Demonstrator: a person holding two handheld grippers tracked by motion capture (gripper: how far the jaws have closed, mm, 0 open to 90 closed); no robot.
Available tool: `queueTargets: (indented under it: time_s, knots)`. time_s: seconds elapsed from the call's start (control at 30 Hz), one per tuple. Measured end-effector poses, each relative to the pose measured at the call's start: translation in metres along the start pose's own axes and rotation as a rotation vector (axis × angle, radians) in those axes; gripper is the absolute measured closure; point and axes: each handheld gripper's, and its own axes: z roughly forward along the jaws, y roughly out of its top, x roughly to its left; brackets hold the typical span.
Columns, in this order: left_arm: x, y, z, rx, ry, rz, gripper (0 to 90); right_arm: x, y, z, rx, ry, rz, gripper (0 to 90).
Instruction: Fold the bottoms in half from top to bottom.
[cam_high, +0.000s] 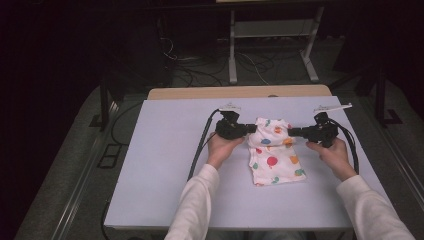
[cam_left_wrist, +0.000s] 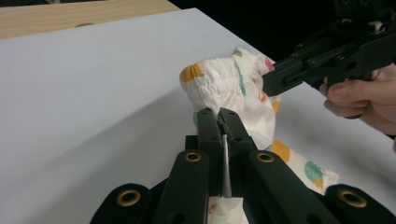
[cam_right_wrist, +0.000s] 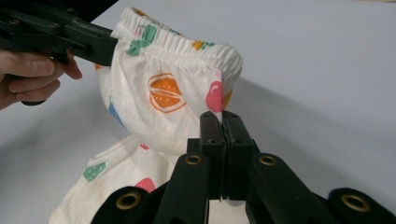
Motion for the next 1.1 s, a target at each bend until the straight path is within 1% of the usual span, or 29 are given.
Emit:
queueTargets:
  time_s: [0.1, 0.27, 0.3, 0.37, 0.5, 0.57, 0.7, 0.93, 1.1]
  knots:
    - [-0.002, -0.001, 0.001, -0.001, -0.006, 0.002, 87.6, 0.0, -0.002, 0.0, -0.003, 0.001, 0.009, 86.9]
    - [-0.003, -0.006, 0.001, -0.004, -0.017, -0.003, 87.6, 0.0, -0.006, 0.0, 0.003, 0.0, 0.004, 86.9]
    - [-0.003, -0.007, 0.001, -0.002, -0.018, -0.004, 87.6, 0.001, -0.007, -0.001, 0.005, -0.003, 0.002, 86.9]
    - [-0.004, -0.008, 0.0, 0.002, -0.018, 0.007, 87.6, 0.002, -0.008, -0.002, 0.003, 0.002, 0.002, 86.9]
    - [-0.006, -0.01, -0.002, -0.002, -0.024, 0.003, 87.6, 0.006, -0.01, -0.004, 0.004, 0.001, -0.009, 86.9]
    - [-0.007, -0.012, -0.003, 0.001, -0.025, 0.009, 87.6, 0.008, -0.012, -0.005, 0.004, 0.003, -0.01, 86.9]
    - [-0.009, -0.013, -0.005, 0.01, -0.03, 0.017, 87.6, 0.01, -0.016, -0.005, 0.012, 0.014, -0.013, 86.8]
    - [-0.014, -0.017, -0.006, 0.012, -0.045, 0.025, 87.6, 0.012, -0.021, -0.004, 0.033, 0.012, -0.018, 86.9]
    - [-0.016, -0.023, -0.005, 0.018, -0.054, 0.02, 87.6, 0.013, -0.024, -0.006, 0.045, 0.013, -0.019, 86.9]
